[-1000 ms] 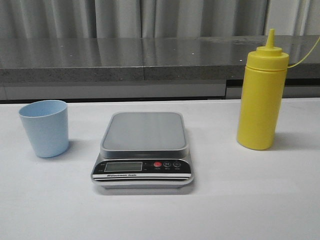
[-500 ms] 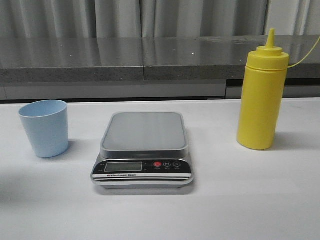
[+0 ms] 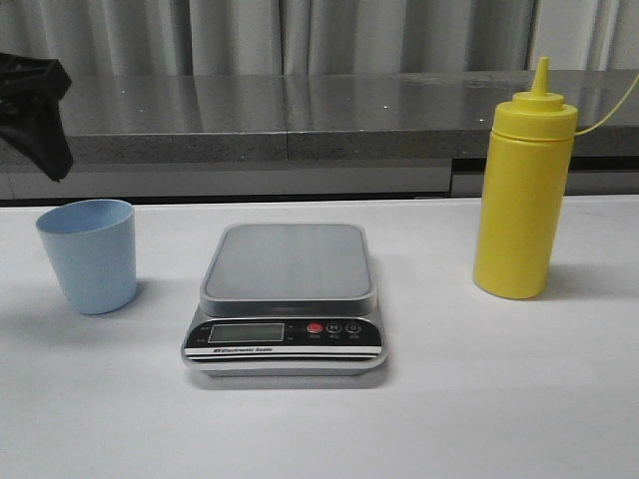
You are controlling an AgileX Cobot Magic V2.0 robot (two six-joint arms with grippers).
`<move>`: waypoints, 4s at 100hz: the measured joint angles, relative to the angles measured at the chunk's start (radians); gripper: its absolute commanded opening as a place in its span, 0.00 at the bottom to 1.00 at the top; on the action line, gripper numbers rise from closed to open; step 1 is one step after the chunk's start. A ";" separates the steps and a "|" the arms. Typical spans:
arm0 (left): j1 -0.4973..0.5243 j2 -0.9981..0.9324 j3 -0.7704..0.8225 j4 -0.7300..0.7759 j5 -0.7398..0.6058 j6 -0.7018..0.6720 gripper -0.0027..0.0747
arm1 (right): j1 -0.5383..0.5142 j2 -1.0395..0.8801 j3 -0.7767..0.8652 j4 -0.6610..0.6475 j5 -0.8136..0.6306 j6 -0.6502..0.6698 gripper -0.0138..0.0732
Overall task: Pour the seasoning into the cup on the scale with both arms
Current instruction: 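Lower the left gripper onto the light blue cup and grasp its rim, then lift the blue cup with the left gripper and lower it onto the scale, then open the left gripper and raise it away from the cup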
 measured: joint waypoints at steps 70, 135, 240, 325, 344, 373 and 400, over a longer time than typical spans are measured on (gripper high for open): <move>0.000 0.213 -0.013 -0.002 -0.058 0.001 0.27 | 0.000 0.000 0.000 0.000 0.000 0.000 0.09; -0.025 0.185 -0.102 -0.023 -0.053 0.001 0.01 | 0.000 0.000 0.000 0.000 0.000 0.000 0.09; -0.355 0.299 -0.365 -0.023 0.066 0.061 0.27 | 0.000 0.000 0.000 0.000 0.000 0.000 0.09; -0.355 0.090 -0.340 -0.039 0.045 0.061 0.05 | 0.000 0.000 0.000 0.000 0.000 0.000 0.09; -0.355 -0.023 -0.261 -0.040 0.041 0.061 0.01 | 0.000 0.000 0.000 0.000 0.000 0.000 0.09; -0.355 -0.223 -0.090 -0.043 0.003 0.061 0.01 | 0.000 0.000 0.000 0.000 0.000 0.000 0.09; -0.355 -0.429 0.115 -0.059 -0.076 0.061 0.01 | 0.000 0.000 0.000 0.000 0.000 0.000 0.09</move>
